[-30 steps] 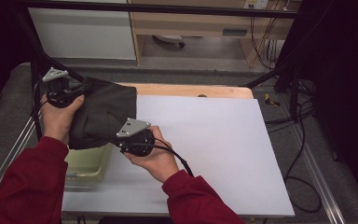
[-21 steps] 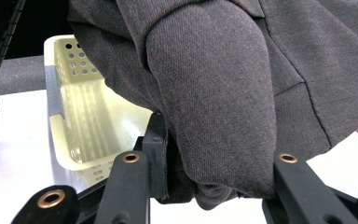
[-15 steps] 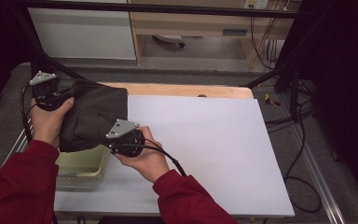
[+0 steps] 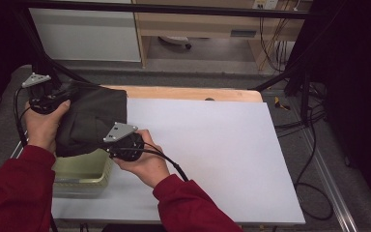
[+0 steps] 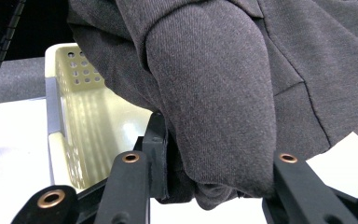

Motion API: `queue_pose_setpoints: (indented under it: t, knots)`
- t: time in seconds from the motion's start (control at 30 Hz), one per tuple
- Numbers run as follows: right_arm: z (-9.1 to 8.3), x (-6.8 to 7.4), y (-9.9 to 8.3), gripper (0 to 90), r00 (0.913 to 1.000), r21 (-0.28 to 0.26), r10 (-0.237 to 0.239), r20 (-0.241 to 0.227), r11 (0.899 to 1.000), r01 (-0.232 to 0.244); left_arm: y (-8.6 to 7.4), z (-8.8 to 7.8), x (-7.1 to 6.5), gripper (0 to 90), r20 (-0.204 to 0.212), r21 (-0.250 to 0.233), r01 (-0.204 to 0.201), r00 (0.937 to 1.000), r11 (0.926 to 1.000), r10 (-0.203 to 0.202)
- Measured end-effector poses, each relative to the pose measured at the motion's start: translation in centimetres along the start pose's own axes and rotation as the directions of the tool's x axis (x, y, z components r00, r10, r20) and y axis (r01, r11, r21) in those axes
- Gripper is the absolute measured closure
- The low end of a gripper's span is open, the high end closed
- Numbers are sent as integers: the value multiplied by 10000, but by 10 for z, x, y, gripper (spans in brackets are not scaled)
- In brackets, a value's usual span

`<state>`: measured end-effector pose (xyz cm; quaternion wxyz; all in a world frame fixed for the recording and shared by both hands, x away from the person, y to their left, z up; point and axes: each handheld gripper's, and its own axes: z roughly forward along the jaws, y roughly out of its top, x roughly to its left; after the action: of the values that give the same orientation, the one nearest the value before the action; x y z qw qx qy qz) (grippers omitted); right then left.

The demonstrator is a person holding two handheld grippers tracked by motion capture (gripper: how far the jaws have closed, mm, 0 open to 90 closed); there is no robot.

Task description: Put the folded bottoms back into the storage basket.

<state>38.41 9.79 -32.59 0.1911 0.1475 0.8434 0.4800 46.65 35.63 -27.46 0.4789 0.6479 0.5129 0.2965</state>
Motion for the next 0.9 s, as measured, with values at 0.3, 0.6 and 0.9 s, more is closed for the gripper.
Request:
queue_pose_setpoints:
  t: [0.3, 0.6, 0.9]
  knots:
    - [5, 2, 3, 632, 10000, -31, -35, -64, 10000, 35, -1, -3, 6, 829, -96, 20, 28, 10000, 10000, -27]
    - [12, 3, 3, 632, 9999, -28, 46, -105, 10000, -46, -4, -2, 12, 830, -199, 94, 19, 9998, 10000, -17]
    - [20, 7, 1, 632, 9997, -19, 89, -230, 10000, -89, -10, -3, 19, 829, -277, 255, 43, 9996, 9997, -36]
